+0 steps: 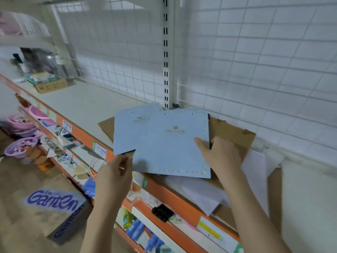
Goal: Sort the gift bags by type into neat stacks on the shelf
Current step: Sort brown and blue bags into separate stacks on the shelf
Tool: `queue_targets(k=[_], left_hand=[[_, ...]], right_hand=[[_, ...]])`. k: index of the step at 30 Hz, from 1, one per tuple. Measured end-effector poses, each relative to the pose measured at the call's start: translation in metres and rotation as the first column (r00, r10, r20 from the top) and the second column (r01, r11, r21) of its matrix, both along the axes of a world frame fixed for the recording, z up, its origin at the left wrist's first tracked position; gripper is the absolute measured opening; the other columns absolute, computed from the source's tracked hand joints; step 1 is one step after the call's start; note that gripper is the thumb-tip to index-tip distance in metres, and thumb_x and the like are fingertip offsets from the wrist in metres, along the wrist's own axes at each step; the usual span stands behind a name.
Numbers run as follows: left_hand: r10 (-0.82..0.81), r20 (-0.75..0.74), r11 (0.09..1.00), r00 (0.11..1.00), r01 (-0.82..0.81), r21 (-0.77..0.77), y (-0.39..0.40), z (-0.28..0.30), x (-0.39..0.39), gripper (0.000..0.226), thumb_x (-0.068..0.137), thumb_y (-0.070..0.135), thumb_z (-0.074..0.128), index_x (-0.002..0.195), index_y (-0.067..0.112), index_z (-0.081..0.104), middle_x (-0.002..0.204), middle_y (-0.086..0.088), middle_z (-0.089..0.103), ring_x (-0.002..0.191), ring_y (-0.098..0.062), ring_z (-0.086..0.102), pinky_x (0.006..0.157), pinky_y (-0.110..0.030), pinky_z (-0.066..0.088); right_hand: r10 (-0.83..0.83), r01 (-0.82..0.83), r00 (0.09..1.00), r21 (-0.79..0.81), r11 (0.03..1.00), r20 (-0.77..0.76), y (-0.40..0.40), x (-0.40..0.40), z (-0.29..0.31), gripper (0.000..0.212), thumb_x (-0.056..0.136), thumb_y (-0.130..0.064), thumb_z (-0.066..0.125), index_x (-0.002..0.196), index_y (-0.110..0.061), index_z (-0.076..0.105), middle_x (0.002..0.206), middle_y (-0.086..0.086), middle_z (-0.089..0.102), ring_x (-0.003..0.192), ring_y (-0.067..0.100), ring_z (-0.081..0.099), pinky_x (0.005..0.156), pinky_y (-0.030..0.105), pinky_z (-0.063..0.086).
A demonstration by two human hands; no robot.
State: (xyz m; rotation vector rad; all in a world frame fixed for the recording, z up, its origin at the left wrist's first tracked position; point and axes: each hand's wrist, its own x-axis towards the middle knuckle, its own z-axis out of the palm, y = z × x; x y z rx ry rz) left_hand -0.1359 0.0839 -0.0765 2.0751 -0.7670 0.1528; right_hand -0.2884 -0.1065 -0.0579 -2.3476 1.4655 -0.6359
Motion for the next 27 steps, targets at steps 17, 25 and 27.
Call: queue_targets(k=[17, 25, 27], left_hand=[[-0.367, -0.016, 0.930, 0.930, 0.367, -0.032, -0.077, -0.003, 0.091, 0.017, 0.091, 0.018, 0.053, 0.091, 0.007, 0.065, 0.083, -0.006, 0.065, 0.069, -0.019, 0.055, 0.063, -0.025, 0.037], [-0.334, -0.156, 0.763, 0.930, 0.364, 0.535, -0.076, 0.009, 0.084, 0.081, 0.074, 0.076, 0.039, 0.106, 0.001, 0.046, 0.106, -0.013, 0.057, 0.101, -0.034, 0.056, 0.073, -0.034, 0.039], [-0.343, -0.185, 0.718, 0.921, 0.384, 0.580, -0.076, 0.010, 0.081, 0.090, 0.070, 0.081, 0.041, 0.114, 0.002, 0.045, 0.112, -0.011, 0.056, 0.106, -0.030, 0.055, 0.074, -0.031, 0.037]], right_hand=[[-0.479, 0.422, 0.855, 0.273, 0.865, 0.196, 0.058, -0.019, 0.014, 0.050, 0.085, -0.050, 0.054, 0.124, -0.022, 0.039, 0.084, -0.004, 0.058, 0.071, 0.021, 0.056, 0.065, 0.036, 0.046], [-0.610, 0.532, 0.667, 0.299, 0.792, 0.429, 0.096, -0.023, 0.006, 0.048, 0.086, -0.035, 0.061, 0.127, -0.019, 0.044, 0.090, 0.003, 0.052, 0.080, 0.020, 0.046, 0.071, 0.029, 0.032], [-0.616, 0.548, 0.640, 0.290, 0.785, 0.458, 0.102, -0.023, 0.003, 0.050, 0.085, -0.035, 0.063, 0.128, -0.018, 0.045, 0.090, 0.002, 0.052, 0.079, 0.019, 0.046, 0.073, 0.029, 0.032]])
